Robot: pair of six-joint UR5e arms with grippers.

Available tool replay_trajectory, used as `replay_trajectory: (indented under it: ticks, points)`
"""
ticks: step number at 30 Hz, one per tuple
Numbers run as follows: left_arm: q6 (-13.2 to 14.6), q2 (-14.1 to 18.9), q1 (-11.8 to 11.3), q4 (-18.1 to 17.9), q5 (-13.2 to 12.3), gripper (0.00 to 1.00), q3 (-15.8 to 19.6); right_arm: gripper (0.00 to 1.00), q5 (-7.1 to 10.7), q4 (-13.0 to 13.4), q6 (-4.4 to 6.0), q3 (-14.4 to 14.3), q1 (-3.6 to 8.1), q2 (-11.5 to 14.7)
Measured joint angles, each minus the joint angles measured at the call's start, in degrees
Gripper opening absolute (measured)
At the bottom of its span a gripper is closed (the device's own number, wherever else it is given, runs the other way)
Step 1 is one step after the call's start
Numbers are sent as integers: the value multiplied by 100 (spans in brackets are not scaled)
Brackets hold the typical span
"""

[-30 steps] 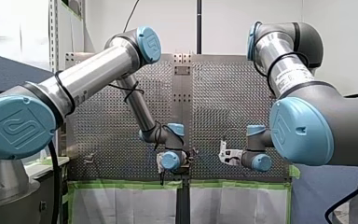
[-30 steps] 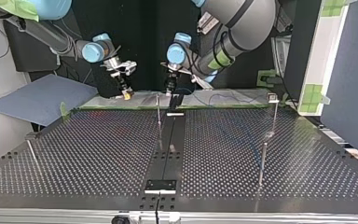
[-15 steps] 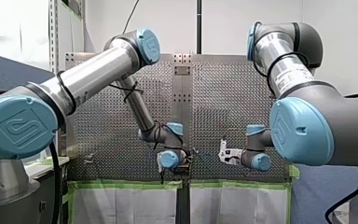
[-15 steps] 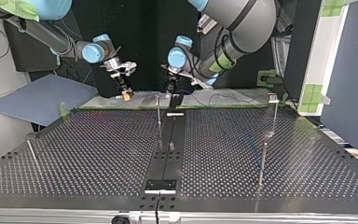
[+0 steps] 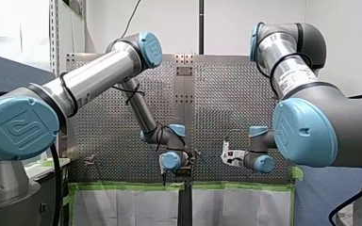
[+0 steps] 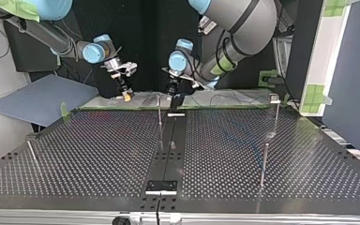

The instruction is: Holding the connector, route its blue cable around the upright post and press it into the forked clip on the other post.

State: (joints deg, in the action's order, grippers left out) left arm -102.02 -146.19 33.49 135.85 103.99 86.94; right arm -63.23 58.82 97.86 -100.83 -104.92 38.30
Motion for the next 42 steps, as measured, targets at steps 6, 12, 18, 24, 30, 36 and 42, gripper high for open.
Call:
replay_trajectory:
  ticks: [6, 12, 18, 24, 30, 36, 42]
  points:
    - [-35, -1, -36, 45, -63, 0, -67, 0, -12, 53, 103, 7, 37, -1]
    - [-56, -1, -81, 72, -96, 0, -104, 0, -13, 100, 228, 67, 41, -1]
    - [-159, -4, -123, 105, -133, 0, -154, 0, -22, 98, 273, 134, 50, -7]
    - [-243, -2, -173, 236, -136, 0, -266, 0, -31, 135, 308, 180, 67, -13]
    - [-282, -2, -215, 306, -136, 0, -347, 0, -32, 158, 321, 241, 81, -22]
    - [-268, -1, -232, 327, -133, 0, -363, 0, -26, 174, 322, 267, 107, -26]
    - [-263, -1, -234, 329, -134, 0, -367, 0, -24, 211, 327, 273, 114, -37]
